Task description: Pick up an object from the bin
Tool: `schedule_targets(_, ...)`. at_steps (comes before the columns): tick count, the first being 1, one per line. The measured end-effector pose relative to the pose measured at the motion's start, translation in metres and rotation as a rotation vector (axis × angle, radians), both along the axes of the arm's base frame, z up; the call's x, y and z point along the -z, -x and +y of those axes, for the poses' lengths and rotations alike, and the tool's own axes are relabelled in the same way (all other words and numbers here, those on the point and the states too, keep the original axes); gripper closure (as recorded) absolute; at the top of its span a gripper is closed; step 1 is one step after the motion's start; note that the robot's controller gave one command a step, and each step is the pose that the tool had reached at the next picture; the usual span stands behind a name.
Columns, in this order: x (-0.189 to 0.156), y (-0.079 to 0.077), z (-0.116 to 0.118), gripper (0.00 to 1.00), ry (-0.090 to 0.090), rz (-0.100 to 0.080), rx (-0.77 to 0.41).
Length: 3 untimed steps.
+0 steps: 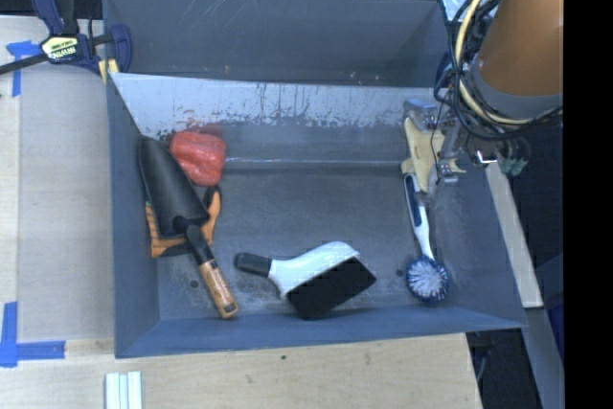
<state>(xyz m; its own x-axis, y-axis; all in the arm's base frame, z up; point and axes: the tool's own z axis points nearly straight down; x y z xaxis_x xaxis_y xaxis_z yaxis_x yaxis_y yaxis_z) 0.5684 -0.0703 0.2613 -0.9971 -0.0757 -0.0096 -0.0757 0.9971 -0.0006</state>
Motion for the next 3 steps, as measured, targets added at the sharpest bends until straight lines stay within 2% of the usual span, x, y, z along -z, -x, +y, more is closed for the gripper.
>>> schedule_targets(1, 0.091, 0.007, 0.005, 1.00, 0.000, 0.008, -0.046)
schedule_targets(2, 0.080, -0.005, 0.017, 1.00, 0.001, -0.016, -0.015)
schedule_targets(3, 0.131, 0.015, 0.023, 1.00, 0.000, 0.002, -0.017)
